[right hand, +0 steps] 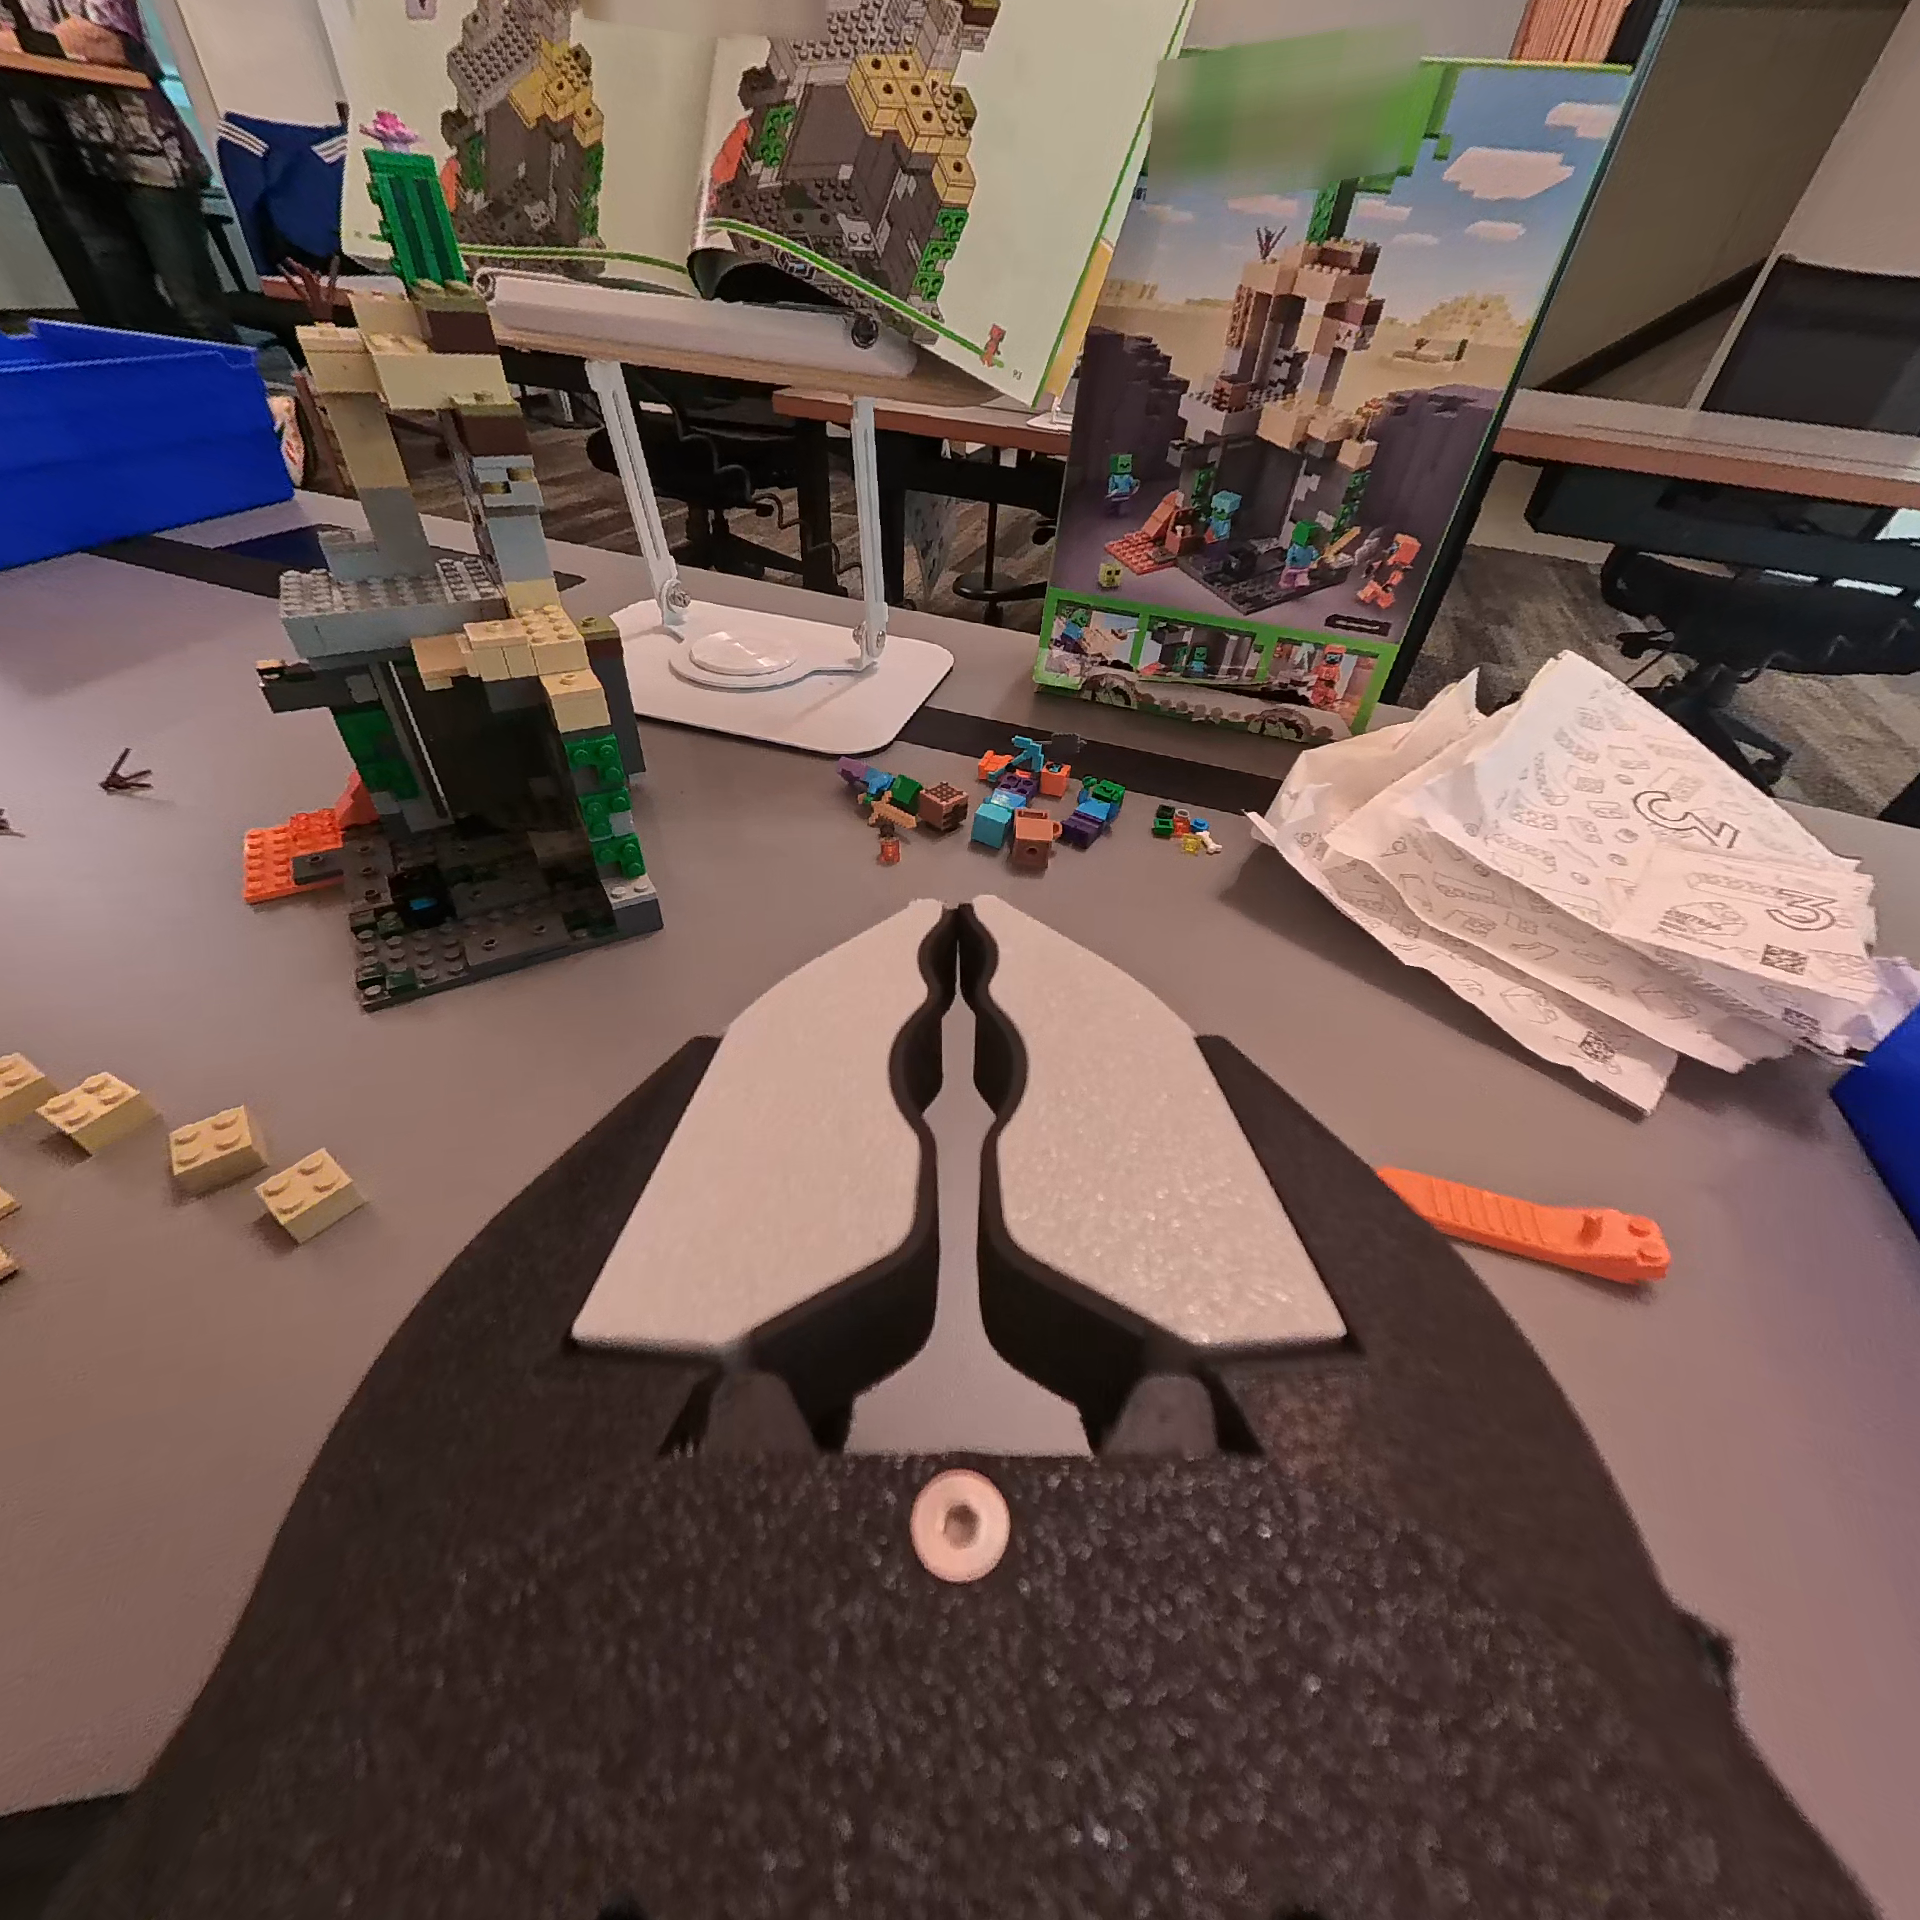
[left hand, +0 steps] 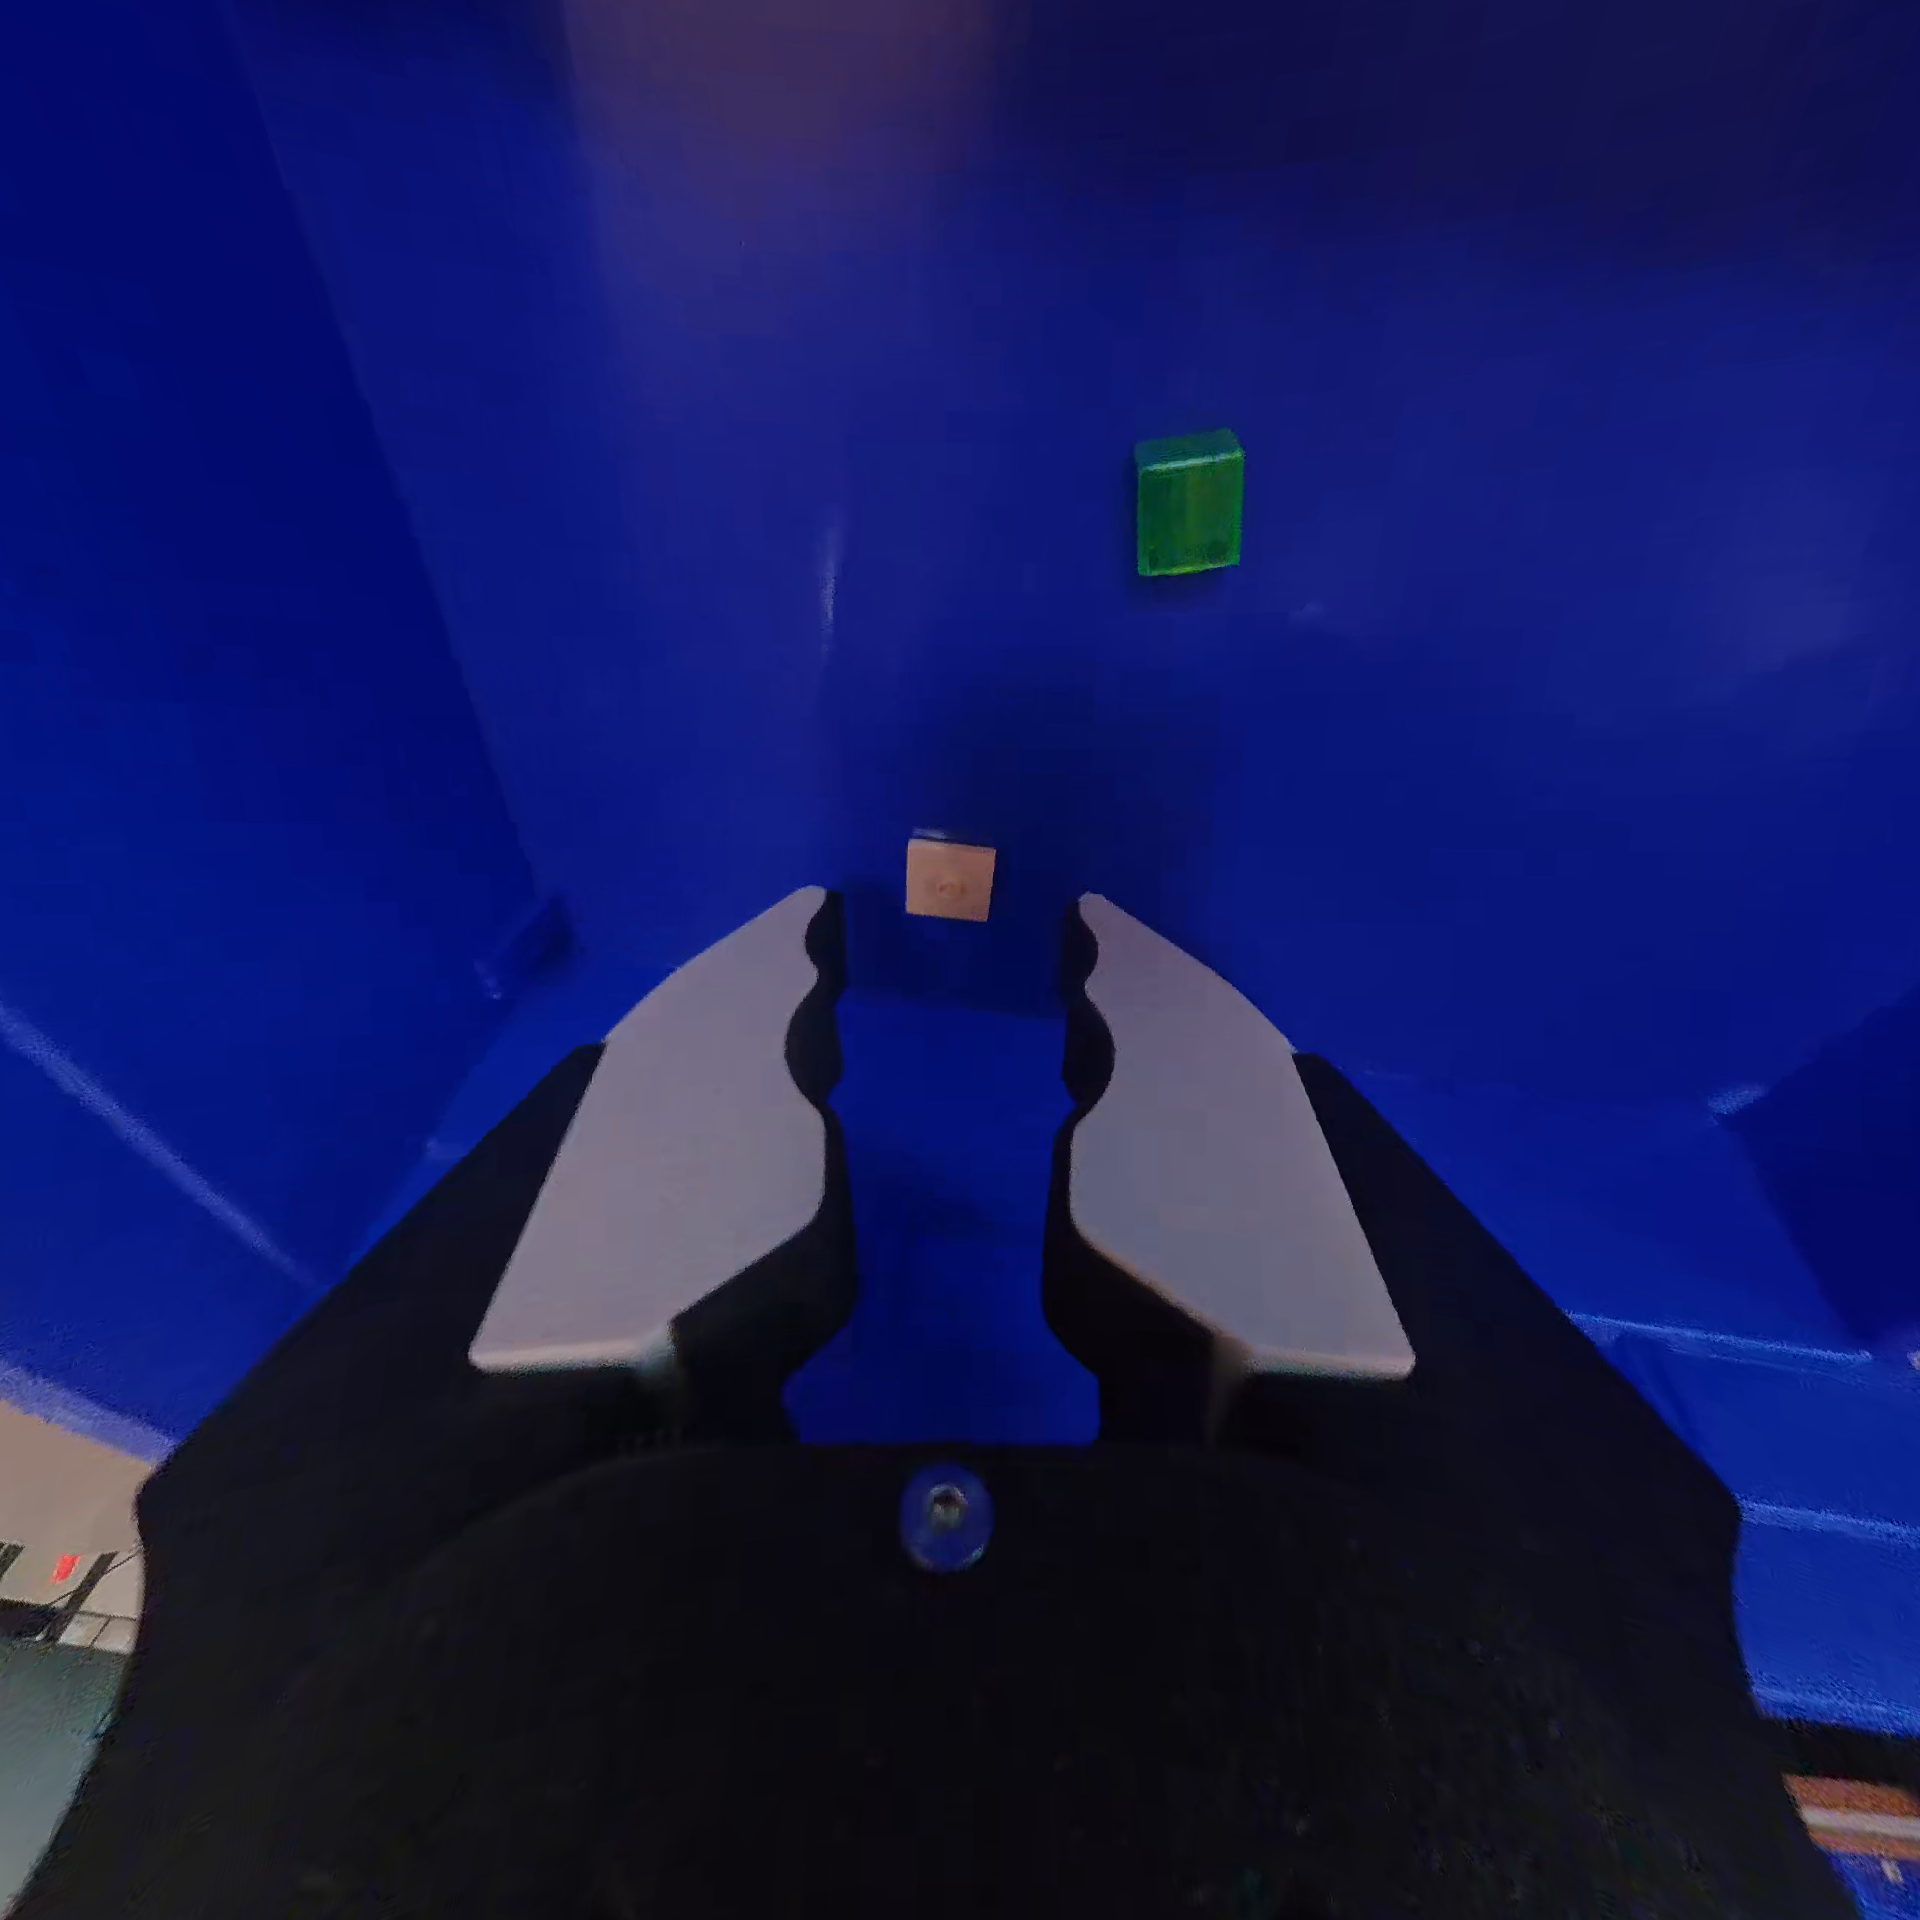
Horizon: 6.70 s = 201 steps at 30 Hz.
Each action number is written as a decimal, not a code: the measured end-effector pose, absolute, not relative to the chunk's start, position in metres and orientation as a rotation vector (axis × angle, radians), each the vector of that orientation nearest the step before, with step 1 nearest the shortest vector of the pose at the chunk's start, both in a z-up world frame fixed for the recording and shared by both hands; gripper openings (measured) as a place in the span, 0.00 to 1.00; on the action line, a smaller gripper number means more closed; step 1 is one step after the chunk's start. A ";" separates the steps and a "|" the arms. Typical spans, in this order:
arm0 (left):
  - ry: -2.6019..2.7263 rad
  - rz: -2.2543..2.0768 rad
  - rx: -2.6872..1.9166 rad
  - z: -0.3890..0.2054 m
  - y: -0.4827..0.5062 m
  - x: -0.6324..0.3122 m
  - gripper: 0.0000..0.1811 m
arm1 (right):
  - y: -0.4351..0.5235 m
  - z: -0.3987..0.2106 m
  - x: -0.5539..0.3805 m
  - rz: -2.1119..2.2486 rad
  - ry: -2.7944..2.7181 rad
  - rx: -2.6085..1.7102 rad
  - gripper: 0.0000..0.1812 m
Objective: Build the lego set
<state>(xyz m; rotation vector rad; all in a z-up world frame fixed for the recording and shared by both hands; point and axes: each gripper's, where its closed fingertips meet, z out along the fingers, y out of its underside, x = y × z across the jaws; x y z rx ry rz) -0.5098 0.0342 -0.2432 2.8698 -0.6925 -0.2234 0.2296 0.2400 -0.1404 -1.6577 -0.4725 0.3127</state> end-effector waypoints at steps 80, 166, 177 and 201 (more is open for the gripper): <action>-2.200 0.791 3.009 -0.173 0.132 0.045 0.08 | 0.212 -0.135 0.199 0.414 -0.625 -1.596 0.01; -1.933 0.833 3.802 -0.183 0.183 -0.020 0.00 | 0.143 -0.250 0.080 0.480 -1.836 -1.798 0.10; -1.835 0.749 3.887 -0.183 0.188 -0.027 0.00 | 0.146 -0.241 0.077 0.502 -1.796 -1.771 0.12; -1.766 0.804 3.911 -0.184 0.190 -0.030 0.03 | 0.155 -0.249 0.050 0.525 -1.933 -1.815 0.17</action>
